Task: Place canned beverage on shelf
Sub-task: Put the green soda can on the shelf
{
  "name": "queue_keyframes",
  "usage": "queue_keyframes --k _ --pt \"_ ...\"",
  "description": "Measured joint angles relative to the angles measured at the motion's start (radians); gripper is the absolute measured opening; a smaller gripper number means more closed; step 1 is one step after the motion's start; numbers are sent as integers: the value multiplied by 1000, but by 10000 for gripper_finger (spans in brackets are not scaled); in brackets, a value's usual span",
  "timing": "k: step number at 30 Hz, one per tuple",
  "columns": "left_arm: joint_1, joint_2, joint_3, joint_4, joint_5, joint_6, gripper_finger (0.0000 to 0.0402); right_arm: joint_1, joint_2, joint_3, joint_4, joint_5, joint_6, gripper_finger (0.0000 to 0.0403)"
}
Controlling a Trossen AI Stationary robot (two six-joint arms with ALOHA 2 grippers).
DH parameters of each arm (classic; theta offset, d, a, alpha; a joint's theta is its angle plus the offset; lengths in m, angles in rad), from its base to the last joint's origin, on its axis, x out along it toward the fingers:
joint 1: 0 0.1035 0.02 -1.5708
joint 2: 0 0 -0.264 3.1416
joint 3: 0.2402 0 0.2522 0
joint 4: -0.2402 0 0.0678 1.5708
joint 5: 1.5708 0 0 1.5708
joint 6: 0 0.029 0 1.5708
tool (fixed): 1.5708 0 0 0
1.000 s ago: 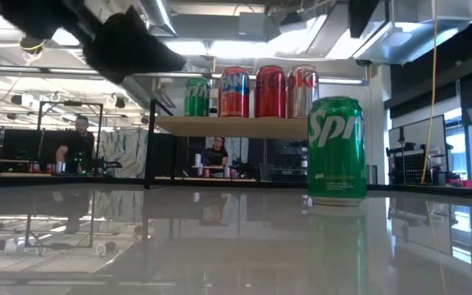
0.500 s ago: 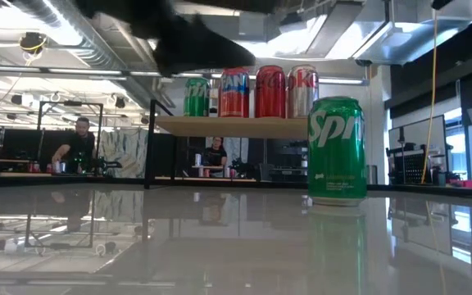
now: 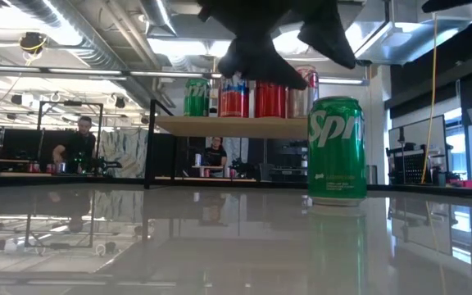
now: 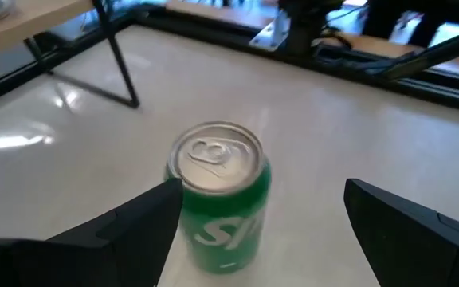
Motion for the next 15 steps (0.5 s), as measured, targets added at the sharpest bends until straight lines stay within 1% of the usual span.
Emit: queue_keyframes --k 2,5,8,11,15 --pt "9 2 53 -103 -4 -34 339 0 0 -23 12 38 13 397" --pt "19 -1 81 -121 -27 -63 339 0 0 -56 36 79 42 397" --pt "30 2 79 -64 -37 -63 339 -1 0 -57 15 81 46 397" --pt "52 39 80 38 -46 -54 339 -1 -2 -54 14 89 45 397" --pt "60 111 76 106 -89 0 339 -1 -2 -57 13 50 45 397"
